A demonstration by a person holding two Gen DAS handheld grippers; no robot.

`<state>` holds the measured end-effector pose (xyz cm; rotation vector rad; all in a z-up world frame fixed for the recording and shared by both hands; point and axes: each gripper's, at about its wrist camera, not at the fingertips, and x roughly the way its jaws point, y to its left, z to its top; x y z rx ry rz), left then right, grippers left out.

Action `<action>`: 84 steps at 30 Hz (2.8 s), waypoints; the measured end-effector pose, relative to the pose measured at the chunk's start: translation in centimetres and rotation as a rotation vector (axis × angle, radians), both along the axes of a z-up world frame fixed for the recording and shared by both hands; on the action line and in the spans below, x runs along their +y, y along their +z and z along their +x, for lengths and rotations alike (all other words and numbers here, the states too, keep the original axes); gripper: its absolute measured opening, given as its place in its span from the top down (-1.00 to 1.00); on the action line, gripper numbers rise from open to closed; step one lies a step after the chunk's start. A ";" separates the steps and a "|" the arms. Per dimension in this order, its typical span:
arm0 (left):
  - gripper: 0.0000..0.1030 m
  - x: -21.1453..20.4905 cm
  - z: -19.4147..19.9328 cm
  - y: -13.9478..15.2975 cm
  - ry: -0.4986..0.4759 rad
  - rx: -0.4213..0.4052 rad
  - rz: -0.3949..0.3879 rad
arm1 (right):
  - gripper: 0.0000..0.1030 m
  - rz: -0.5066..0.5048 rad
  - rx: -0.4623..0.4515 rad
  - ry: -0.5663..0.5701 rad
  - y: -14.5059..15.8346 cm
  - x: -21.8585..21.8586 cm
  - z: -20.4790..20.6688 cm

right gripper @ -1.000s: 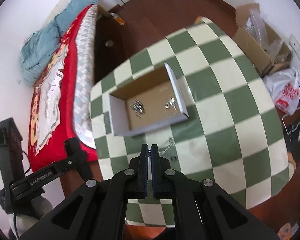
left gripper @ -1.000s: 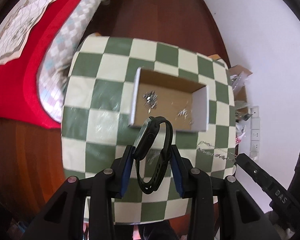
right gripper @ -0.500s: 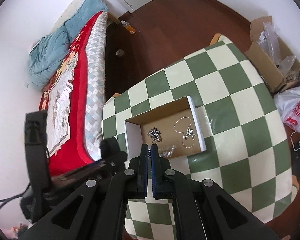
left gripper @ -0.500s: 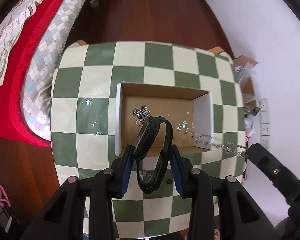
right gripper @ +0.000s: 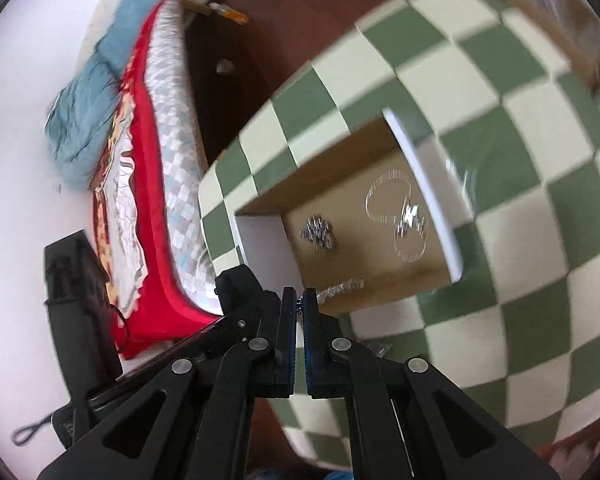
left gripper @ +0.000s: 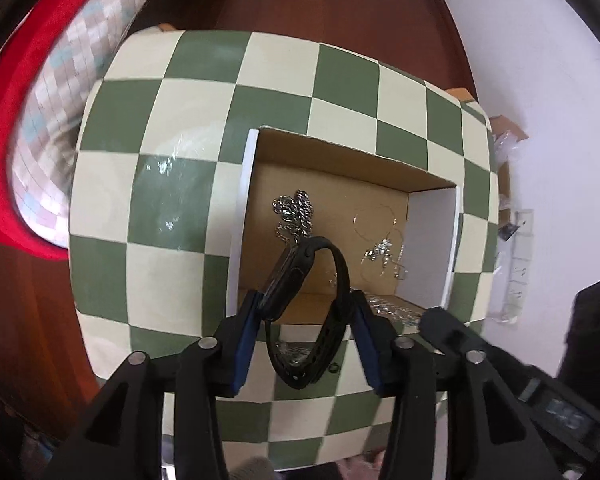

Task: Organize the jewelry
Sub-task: 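Carry the watch and chain into the white box and open both grippers, then withdraw both grippers from the box, then grasp the small black ring with the right gripper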

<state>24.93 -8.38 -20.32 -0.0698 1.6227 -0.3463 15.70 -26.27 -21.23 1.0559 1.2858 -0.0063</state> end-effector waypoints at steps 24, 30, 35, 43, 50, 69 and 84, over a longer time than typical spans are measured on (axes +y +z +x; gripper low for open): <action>-1.00 3.9 -0.5 5.2 -0.002 -0.411 0.282 | -0.99 -0.726 0.103 0.219 3.6 2.4 1.1; -1.00 4.0 -1.8 6.9 -0.010 -0.464 0.258 | -0.99 -0.736 0.051 0.214 5.7 3.3 -0.5; -1.00 4.6 -3.3 8.8 -0.010 -0.476 0.250 | -0.99 -0.742 0.002 0.225 8.2 4.3 -1.7; -1.00 6.0 -6.2 11.2 -0.003 -0.451 0.243 | -0.99 -0.767 -0.056 0.220 12.3 5.7 -3.7; -1.00 7.0 -7.6 11.4 0.014 -0.440 0.263 | -0.99 -0.735 -0.070 0.214 13.4 6.5 -5.4; -1.00 8.6 -8.1 -4.8 -0.111 -0.237 0.538 | -0.05 -0.443 0.167 0.216 -6.7 7.4 -9.1; -1.00 7.1 -8.3 -7.6 -0.134 -0.185 0.550 | 0.61 -0.578 0.218 0.309 -9.3 9.7 -6.4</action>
